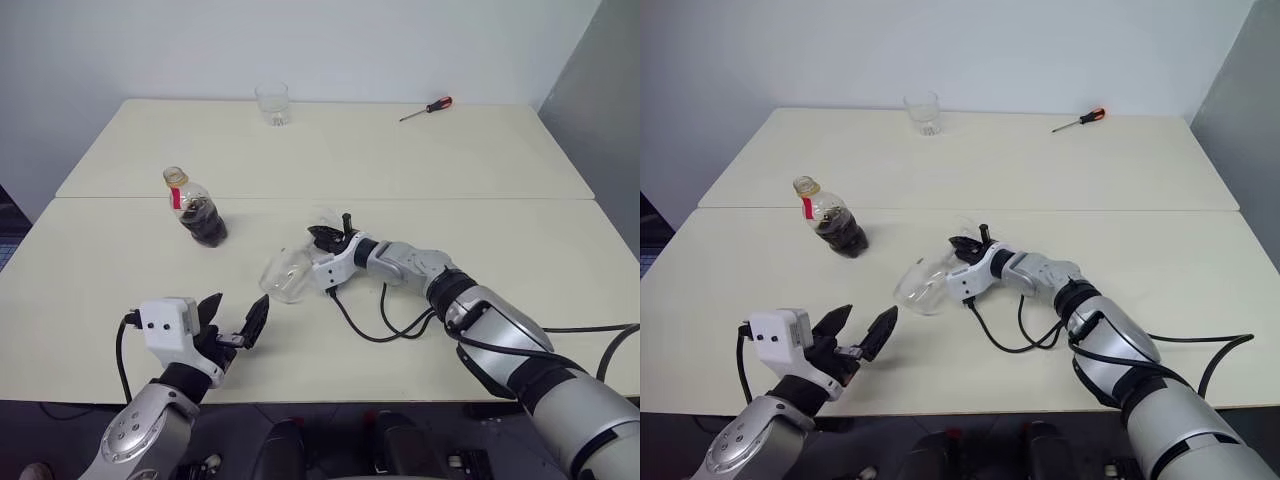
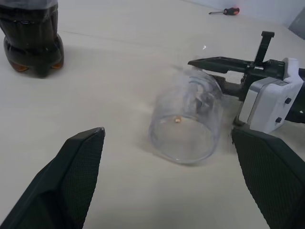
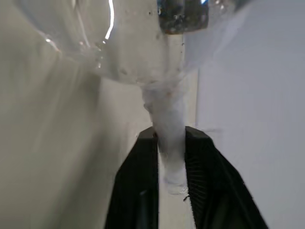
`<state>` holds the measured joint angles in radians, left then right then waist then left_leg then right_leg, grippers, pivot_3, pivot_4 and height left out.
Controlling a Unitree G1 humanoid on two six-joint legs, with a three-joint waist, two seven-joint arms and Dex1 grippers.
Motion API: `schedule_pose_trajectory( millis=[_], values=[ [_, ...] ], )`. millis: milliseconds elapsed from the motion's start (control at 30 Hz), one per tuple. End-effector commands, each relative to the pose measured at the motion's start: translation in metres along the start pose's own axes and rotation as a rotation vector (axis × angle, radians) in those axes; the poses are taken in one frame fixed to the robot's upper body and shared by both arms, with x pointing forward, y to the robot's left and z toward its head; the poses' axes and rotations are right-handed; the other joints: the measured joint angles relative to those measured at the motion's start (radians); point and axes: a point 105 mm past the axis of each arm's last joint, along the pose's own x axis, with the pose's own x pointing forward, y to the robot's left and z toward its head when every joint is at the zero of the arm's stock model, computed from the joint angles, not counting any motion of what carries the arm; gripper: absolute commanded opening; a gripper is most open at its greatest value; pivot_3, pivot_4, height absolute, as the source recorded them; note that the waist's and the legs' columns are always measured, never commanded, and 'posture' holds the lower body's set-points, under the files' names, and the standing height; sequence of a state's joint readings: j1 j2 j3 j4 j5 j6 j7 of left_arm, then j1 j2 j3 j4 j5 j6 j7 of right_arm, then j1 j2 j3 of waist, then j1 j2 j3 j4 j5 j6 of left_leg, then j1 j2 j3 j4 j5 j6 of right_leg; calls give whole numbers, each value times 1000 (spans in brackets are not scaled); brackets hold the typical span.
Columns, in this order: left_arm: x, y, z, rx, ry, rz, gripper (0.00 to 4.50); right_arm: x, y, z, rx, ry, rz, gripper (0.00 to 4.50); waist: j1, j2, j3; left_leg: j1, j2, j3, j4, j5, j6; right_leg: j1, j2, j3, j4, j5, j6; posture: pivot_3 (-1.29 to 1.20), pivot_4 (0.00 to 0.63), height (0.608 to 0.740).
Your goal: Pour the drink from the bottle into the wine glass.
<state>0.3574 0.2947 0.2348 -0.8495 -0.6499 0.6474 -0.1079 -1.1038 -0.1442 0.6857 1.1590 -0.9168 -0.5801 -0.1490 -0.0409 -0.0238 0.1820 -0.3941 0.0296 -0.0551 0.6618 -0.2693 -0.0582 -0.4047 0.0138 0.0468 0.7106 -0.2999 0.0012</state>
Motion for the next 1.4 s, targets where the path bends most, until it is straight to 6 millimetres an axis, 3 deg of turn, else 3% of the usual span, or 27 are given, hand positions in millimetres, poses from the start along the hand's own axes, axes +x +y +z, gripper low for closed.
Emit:
schedule_pose_trajectory(
  millis=[33,200,300,367,500,700,867,1133,1367,1400],
  values=[
    [-1,-6,14,23,-38,-18,4500,1,-10,-2,12,7,-26,121,0,0,0,0,0,0,0,0,0,0,0,0,0,0,0,0,150,740],
    [-1,-5,16,24,-32,-20,4500,-2,-11,-6,85,27,-56,121,1,0,0,0,0,0,0,0,0,0,0,0,0,0,0,0,150,740],
    [-1,-3,17,25,-31,-18,4500,-3,-20,-7,240,32,-113,121,1,0,0,0,0,-1,0,0,0,0,0,-1,0,0,0,0,150,740],
    [-1,-3,18,25,-30,-20,4500,-1,-28,-5,445,22,-164,121,1,0,0,0,0,-1,0,0,0,0,0,-1,0,0,0,0,150,740],
    [-1,-4,18,25,-28,-28,4500,5,-48,4,1015,-41,-279,121,-6,0,0,0,2,-1,0,0,0,0,0,-1,0,0,0,0,150,740],
    [0,-4,18,21,-26,-39,4500,14,-41,17,1533,-42,-292,121,1,1,0,-1,3,-3,0,0,0,0,-1,-3,1,-1,-1,0,150,740],
    [1,-3,17,18,-22,-44,4500,17,-26,27,1580,-8,-256,121,10,1,0,-1,1,-3,1,0,0,0,-2,-3,1,-1,-1,0,150,740],
    [0,-2,15,14,-17,-42,4500,7,-6,16,1535,63,-240,121,8,0,0,-1,1,-3,0,0,0,-1,0,-3,1,-1,-1,0,150,740],
    [0,-1,13,11,-15,-45,4500,4,5,17,1533,82,-228,121,8,0,0,-1,0,-3,0,0,0,0,0,-3,1,-1,-1,0,150,740],
    [0,0,13,11,-14,-46,4500,5,6,17,1530,87,-229,470,8,0,0,-1,0,-3,0,0,0,0,0,-3,1,-1,-1,0,150,740]
  ],
)
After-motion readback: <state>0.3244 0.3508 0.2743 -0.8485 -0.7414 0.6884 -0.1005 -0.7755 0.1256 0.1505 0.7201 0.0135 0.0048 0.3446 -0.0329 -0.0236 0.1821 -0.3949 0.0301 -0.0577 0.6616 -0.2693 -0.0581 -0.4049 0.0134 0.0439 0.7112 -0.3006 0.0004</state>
